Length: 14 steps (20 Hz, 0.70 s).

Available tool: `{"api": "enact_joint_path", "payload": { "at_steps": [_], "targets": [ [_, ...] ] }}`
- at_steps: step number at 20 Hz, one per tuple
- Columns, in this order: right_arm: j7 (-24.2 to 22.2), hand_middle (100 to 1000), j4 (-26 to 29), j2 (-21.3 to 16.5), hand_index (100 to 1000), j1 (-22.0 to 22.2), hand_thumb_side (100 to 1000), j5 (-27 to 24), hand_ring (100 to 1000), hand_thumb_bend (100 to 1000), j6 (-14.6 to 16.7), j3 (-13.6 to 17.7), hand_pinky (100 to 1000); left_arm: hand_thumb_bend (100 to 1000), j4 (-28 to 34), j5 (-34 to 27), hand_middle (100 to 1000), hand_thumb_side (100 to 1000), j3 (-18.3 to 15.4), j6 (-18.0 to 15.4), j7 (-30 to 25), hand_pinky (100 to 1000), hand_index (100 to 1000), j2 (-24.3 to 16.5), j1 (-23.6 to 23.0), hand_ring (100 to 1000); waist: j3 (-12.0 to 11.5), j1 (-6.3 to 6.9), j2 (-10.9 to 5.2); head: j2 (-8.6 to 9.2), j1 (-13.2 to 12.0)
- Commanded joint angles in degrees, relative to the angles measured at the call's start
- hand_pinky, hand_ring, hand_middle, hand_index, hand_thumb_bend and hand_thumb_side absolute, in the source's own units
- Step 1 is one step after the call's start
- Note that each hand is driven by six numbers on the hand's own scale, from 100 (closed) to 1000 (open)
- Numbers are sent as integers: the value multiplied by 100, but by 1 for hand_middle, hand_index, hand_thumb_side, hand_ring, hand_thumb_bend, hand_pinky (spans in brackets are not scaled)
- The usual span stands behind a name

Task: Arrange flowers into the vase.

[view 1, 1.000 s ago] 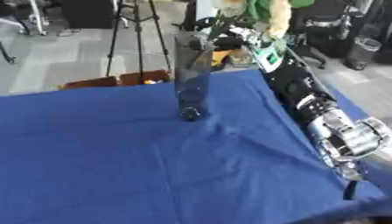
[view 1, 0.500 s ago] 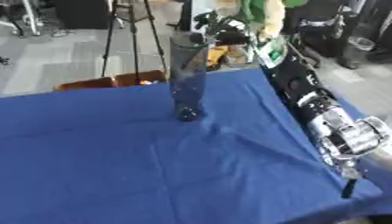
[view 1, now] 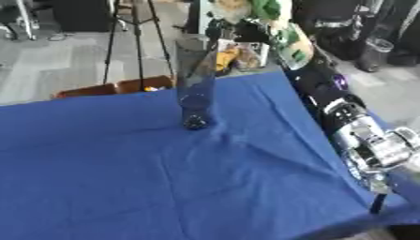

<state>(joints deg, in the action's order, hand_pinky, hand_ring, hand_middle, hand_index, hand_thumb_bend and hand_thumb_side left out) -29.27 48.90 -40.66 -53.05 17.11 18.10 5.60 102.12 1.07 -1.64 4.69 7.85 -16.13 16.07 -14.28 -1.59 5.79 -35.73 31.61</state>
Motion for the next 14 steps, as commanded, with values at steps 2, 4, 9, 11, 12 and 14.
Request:
{"api": "enact_joint_path", "payload": {
  "at_steps": [2, 4, 9, 11, 12, 14],
  "targets": [
    [-28, 826, 121, -243, 987, -112, 801, -98, 1000, 707, -44, 30, 1000, 429, 69, 35, 497, 766, -44, -13, 21, 504, 682, -159, 53, 518, 4, -81, -114, 23, 17],
    [-17, 826, 18, -265, 988, -155, 806, -64, 1000, 703, -65, 46, 1000, 429, 67, 37, 497, 766, -36, -12, 14, 504, 682, -162, 59, 518, -21, -100, -119, 38, 25],
    [43, 826, -265, -312, 990, -273, 810, 7, 1000, 696, -35, 79, 1000, 430, 68, 36, 498, 766, -12, -14, -14, 504, 682, -163, 82, 518, -116, -127, -125, 84, 48],
    [60, 827, -329, -307, 990, -304, 810, 33, 1000, 695, -15, 79, 1000, 431, 69, 36, 497, 766, -2, -15, -25, 504, 682, -167, 92, 518, -159, -135, -127, 98, 63],
    [70, 819, -353, -303, 990, -319, 811, 48, 1000, 695, -8, 79, 1000, 431, 69, 35, 497, 766, 1, -16, -29, 505, 682, -165, 97, 518, -182, -138, -126, 107, 73],
    [84, 817, -375, -293, 990, -338, 810, 73, 1000, 694, 7, 74, 1000, 430, 68, 33, 497, 766, 4, -14, -33, 505, 682, -165, 98, 517, -212, -136, -122, 115, 83]
  ]
}}
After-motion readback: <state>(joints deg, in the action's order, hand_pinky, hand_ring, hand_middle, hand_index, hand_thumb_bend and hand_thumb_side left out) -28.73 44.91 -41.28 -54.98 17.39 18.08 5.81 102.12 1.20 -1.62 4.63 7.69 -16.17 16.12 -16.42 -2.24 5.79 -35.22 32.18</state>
